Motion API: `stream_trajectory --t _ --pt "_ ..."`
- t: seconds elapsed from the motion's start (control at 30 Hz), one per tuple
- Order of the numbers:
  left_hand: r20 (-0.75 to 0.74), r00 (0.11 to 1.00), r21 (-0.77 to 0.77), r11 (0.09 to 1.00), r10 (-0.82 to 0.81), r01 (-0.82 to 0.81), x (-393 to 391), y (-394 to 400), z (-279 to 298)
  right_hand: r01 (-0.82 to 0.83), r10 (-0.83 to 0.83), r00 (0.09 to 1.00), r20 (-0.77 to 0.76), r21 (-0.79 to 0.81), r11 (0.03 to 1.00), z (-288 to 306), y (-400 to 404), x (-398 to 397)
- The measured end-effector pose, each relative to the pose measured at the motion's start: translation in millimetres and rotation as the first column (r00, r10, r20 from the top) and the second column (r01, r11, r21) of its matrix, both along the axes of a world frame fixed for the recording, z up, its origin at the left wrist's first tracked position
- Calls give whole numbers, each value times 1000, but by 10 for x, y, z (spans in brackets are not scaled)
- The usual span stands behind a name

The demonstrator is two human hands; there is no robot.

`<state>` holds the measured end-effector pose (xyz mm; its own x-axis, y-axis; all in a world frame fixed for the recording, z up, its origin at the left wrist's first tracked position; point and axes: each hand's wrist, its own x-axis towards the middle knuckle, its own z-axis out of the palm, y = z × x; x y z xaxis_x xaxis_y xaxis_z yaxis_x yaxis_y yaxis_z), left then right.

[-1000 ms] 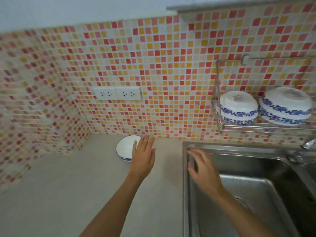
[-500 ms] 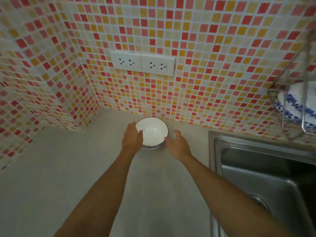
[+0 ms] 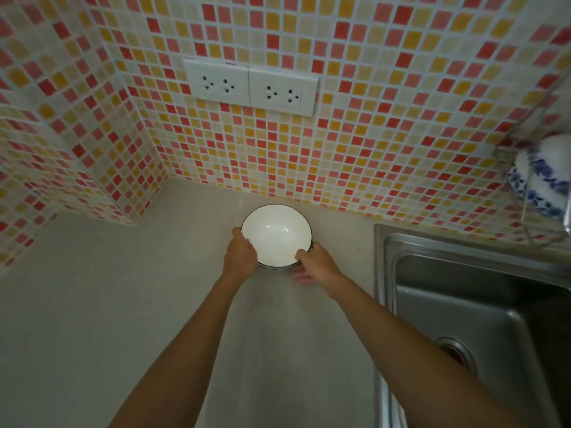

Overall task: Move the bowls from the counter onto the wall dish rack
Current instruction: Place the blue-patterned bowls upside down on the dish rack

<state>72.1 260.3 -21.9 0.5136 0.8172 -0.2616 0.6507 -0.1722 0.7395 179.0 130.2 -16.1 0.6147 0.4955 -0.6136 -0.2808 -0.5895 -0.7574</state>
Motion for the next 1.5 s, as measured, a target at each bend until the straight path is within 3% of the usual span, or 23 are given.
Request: stream_trajectory --t 0.1,0.17,0.27,0.37,0.5,0.63,0.83,0.97,1.1,1.2,1.27,1.33,1.5 --pt "115 992 -16 998 -55 57 -60 -338 144 63 -52 994 -99 110 992 140 -457 -51" --pt "183 976 -36 992 -115 123 -72 -590 303 147 -82 963 -257 244 959 291 -781 -89" --pt "240 944 -17 971 -226 237 -27 -976 579 353 -135 868 -478 402 845 561 -1269 -133" --pt "312 901 1 948 -303 318 85 -1340 873 419 -112 843 -525 513 749 837 -1782 -128" --pt "424 827 39 919 -370 391 300 -1888 1261 449 -89 847 -523 616 647 1187 -2462 -25" --pt "549 733 99 902 -402 421 552 -2460 1609 390 -107 904 -413 699 599 1529 -3064 175" --pt "714 585 236 919 -385 316 900 -3263 2071 291 -113 955 -272 804 519 1985 -3884 506" --pt "756 547 268 933 -359 241 1169 -3585 2223 260 -119 966 -231 832 490 2250 -4172 731" --pt "563 650 530 826 -510 189 1449 -3673 2116 252 -160 967 -199 844 473 2444 -4358 964" --pt "182 778 726 616 -601 306 1669 -3631 1905 252 -204 964 -173 842 477 2542 -4396 1176" --pt "-18 817 745 538 -576 396 1737 -3589 1771 241 -255 959 -125 833 498 2593 -4373 1352" --pt "-94 824 750 505 -559 428 1757 -3564 1673 195 -299 954 -32 823 534 2647 -4337 1529" --pt "-109 829 731 521 -549 441 1779 -3590 1675 131 -444 871 210 771 623 2672 -4195 1904"
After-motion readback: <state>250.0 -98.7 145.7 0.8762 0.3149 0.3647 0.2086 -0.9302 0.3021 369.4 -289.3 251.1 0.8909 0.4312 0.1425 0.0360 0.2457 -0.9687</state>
